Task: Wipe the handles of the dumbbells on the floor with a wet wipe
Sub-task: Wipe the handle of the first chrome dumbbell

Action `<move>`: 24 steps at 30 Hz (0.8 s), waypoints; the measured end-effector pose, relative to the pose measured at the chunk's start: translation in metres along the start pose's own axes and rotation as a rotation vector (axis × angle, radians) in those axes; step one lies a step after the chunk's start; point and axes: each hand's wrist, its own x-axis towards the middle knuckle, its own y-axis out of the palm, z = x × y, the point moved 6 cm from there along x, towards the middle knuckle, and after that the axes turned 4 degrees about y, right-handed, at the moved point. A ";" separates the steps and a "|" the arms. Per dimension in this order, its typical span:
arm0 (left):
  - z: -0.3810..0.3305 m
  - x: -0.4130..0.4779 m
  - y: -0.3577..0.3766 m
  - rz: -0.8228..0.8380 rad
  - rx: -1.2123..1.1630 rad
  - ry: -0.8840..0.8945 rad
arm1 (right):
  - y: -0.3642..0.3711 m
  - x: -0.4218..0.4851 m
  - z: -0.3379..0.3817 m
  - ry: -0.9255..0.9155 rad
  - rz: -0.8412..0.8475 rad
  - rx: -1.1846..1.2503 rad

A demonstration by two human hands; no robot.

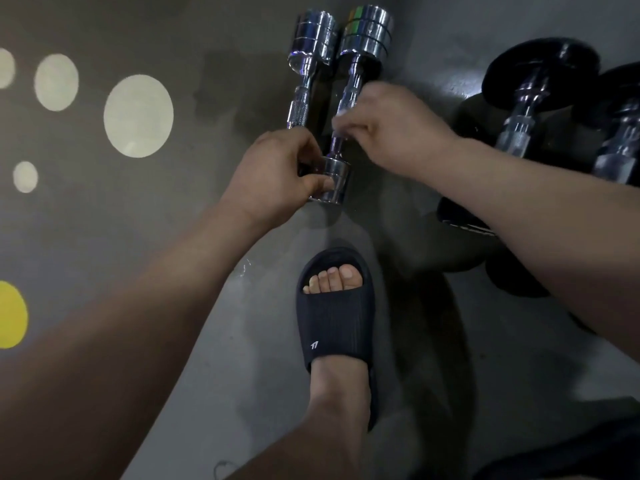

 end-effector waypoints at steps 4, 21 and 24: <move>-0.004 0.001 -0.003 0.013 0.012 0.026 | -0.005 0.009 -0.010 0.126 -0.083 -0.018; -0.020 0.009 0.006 0.086 0.018 0.035 | 0.007 0.002 -0.016 0.178 -0.184 0.071; -0.026 0.011 0.010 0.101 0.034 0.047 | 0.005 -0.005 -0.016 0.084 -0.092 0.017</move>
